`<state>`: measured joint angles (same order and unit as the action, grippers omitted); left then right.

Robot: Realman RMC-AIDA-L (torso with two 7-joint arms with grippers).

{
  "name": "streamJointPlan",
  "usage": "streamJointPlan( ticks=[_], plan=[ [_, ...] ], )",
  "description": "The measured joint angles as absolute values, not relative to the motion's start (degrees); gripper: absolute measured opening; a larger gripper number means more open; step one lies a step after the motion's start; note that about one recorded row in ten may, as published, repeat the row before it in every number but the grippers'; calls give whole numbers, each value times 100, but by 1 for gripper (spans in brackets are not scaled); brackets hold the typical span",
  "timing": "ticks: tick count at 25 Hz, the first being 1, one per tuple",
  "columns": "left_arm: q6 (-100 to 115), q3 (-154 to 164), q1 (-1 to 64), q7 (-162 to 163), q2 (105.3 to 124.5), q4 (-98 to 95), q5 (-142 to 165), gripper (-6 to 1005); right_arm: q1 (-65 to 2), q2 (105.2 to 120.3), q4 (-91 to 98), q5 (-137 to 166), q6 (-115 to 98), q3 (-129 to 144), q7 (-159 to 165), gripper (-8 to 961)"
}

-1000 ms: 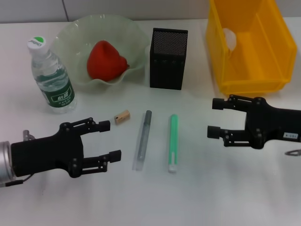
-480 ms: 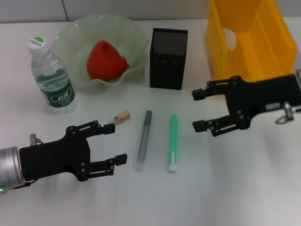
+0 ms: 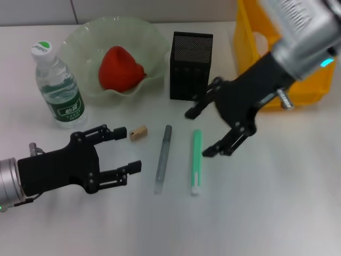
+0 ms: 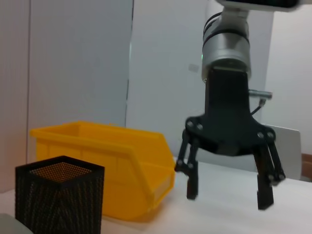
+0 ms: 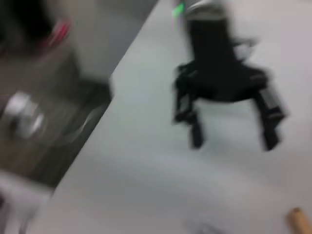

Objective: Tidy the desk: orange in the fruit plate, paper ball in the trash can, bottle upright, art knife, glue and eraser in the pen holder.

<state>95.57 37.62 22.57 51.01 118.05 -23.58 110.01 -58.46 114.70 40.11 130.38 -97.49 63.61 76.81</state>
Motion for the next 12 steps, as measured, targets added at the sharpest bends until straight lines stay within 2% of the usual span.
streamJointPlan(
  ticks=[1,2,3,7,12],
  plan=[
    [9561,3748,2257,5106,11797,-2358,10994,796,-5959,11520,4044,13159,-9748,6507,7600,820],
    [9561,3748,2257,5106,11797,-2358,10994,795,-6171,11646,4129,13447,-9765,6778,7389,820],
    [9586,3766,2258,5172,11766,-2354,11007,795,-6171,11646,4129,13447,-9765,6778,7389,820],
    [9575,3778,2256,5314,11740,-2350,11027,795,-6453,11922,4343,13933,-9800,7393,6945,819],
    [9583,3759,2185,5398,11712,-2348,11010,795,-6489,11963,4542,13930,-9743,8126,6794,819]
  ],
)
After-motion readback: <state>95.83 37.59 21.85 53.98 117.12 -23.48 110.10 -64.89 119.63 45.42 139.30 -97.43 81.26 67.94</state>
